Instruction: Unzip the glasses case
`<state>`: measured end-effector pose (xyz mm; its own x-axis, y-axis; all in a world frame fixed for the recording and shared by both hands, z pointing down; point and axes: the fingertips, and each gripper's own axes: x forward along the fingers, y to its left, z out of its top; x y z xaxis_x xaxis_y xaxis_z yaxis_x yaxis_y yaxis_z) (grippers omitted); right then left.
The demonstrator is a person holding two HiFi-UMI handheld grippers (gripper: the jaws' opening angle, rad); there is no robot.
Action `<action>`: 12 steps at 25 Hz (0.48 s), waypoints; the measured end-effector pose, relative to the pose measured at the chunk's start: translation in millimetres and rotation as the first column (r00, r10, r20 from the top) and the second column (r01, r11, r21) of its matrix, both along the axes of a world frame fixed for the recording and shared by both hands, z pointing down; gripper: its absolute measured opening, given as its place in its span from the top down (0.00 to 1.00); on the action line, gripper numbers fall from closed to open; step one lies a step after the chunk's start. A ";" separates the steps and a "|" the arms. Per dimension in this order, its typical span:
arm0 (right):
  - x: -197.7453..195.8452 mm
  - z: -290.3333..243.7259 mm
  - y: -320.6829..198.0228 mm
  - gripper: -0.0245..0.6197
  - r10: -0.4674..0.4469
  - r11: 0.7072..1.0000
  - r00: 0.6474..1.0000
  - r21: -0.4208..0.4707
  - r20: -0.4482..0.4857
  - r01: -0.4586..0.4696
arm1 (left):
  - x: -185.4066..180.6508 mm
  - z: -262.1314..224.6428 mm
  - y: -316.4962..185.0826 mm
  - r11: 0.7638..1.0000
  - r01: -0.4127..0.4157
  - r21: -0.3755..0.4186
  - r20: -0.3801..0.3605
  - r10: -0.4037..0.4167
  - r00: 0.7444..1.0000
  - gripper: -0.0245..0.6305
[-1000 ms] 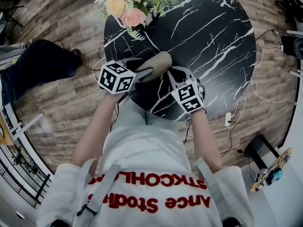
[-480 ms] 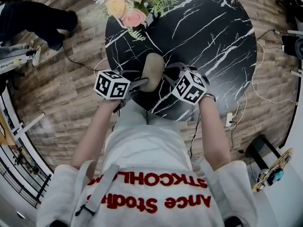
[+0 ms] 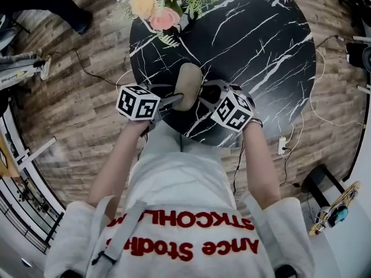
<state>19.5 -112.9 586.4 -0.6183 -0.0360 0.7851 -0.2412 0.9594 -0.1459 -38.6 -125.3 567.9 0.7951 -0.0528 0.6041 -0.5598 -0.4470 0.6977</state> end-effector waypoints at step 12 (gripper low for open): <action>-12.2 -2.3 30.6 0.90 -0.027 0.999 0.999 0.022 -0.040 0.028 | -0.3 2.3 0.1 0.999 0.038 -0.018 -0.017 -0.038 0.999 0.67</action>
<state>7.4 -82.3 584.1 -0.5879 -0.0372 0.8081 -0.2199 0.9687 -0.1154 -38.8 -125.1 570.2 0.8033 -0.0726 0.5912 -0.5637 -0.4132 0.7152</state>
